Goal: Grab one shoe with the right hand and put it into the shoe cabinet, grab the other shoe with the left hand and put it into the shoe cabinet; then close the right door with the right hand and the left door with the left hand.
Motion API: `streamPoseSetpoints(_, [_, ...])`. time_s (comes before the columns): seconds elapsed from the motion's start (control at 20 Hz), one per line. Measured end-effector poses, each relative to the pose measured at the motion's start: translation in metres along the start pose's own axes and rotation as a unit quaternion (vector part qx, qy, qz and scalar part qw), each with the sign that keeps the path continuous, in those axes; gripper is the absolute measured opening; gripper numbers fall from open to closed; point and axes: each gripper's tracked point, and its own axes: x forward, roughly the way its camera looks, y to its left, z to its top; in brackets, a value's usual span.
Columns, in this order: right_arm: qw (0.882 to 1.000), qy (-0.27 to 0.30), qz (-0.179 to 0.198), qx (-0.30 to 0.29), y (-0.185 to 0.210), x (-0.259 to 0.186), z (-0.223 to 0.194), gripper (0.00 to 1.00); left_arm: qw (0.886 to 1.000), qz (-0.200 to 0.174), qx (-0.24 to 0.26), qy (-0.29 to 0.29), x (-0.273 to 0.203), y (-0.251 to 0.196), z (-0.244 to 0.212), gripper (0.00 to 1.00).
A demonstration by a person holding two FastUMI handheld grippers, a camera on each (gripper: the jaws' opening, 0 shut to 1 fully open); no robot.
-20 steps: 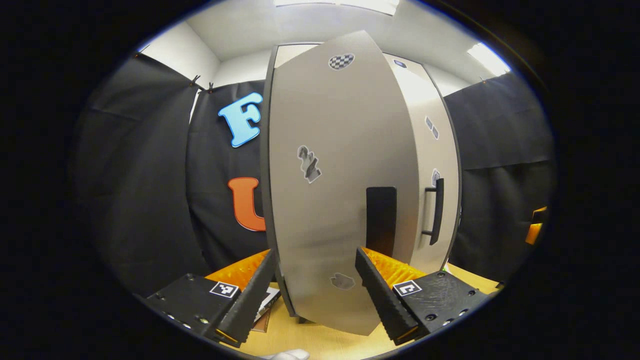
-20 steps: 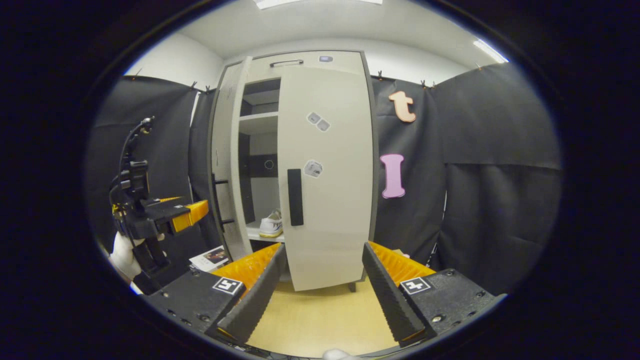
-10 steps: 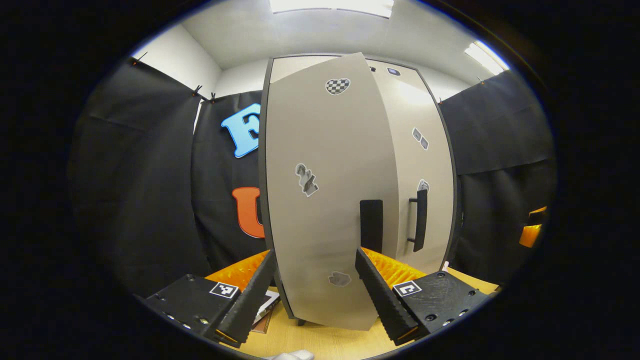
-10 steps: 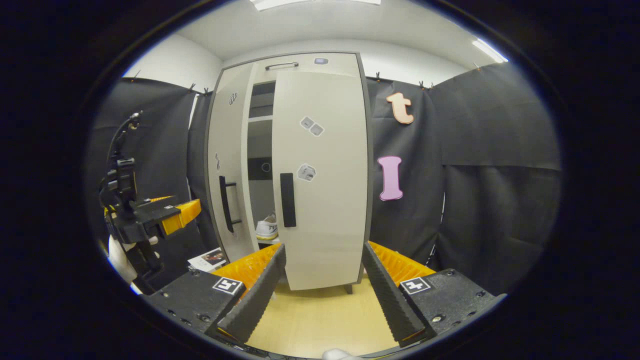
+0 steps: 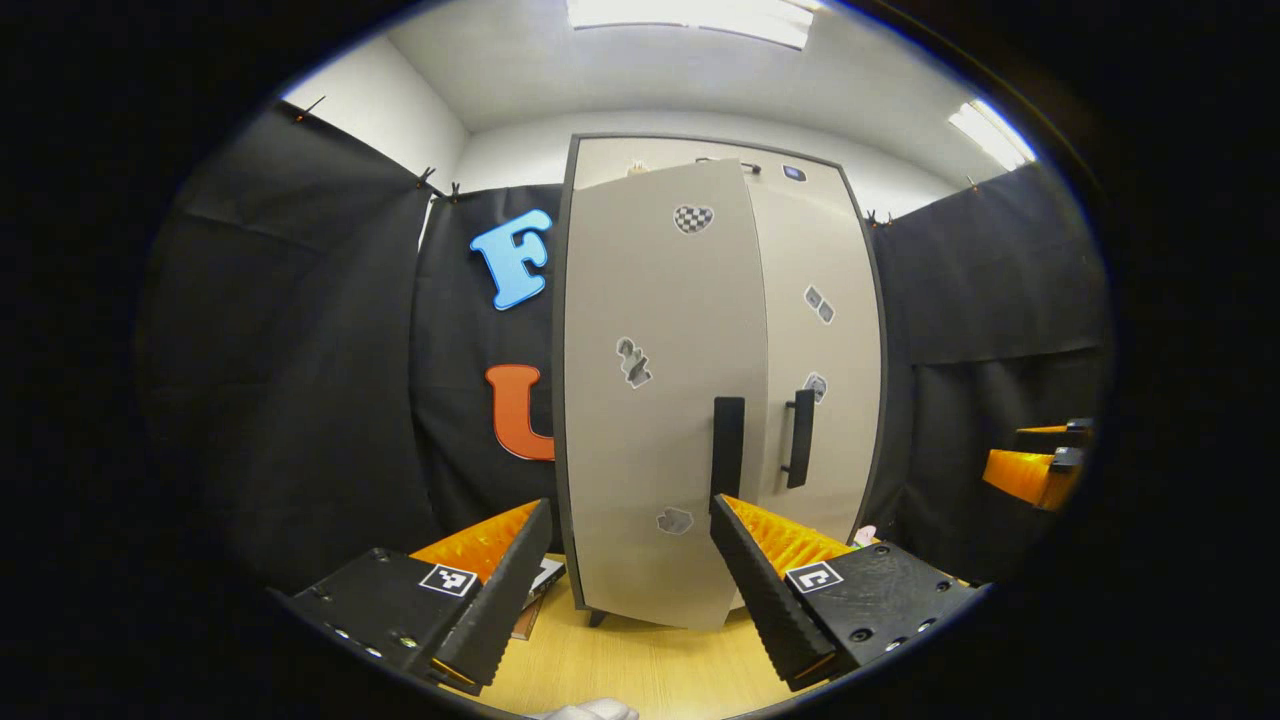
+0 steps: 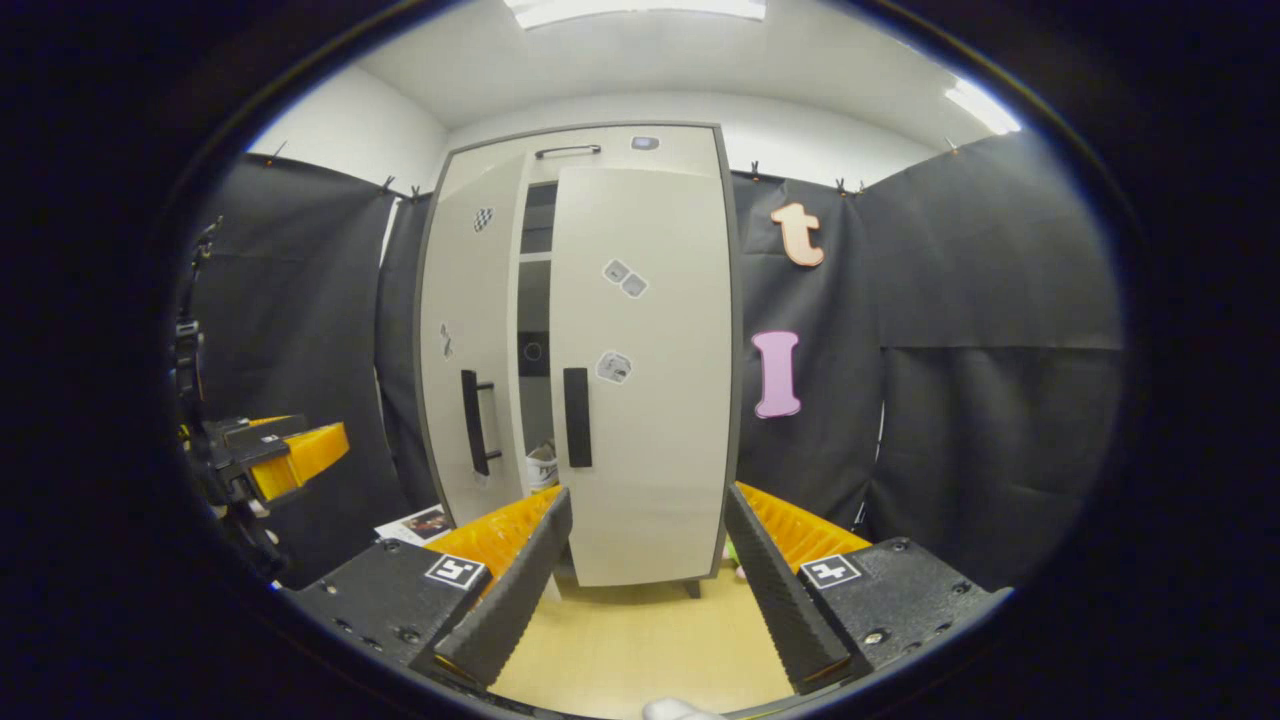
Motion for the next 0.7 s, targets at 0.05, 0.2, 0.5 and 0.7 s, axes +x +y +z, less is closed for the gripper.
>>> streamPoseSetpoints(0.05, [1.0,0.001,0.001,0.002,0.002,-0.001,-0.001,1.0,1.0,0.006,0.004,0.001,-0.006,0.005,0.0,0.96])
streamPoseSetpoints(0.2, [1.0,0.004,0.0,0.004,0.004,-0.006,-0.007,0.99,1.0,0.025,0.012,0.003,-0.02,0.016,-0.002,0.96])
streamPoseSetpoints(0.5, [1.0,0.006,0.001,0.008,0.009,-0.016,-0.007,0.99,0.999,0.025,0.019,0.008,-0.029,0.015,-0.003,0.96])
streamPoseSetpoints(0.7, [1.0,0.003,0.0,0.003,0.008,-0.019,-0.006,0.99,1.0,0.019,0.017,0.005,-0.029,0.014,-0.001,0.96])
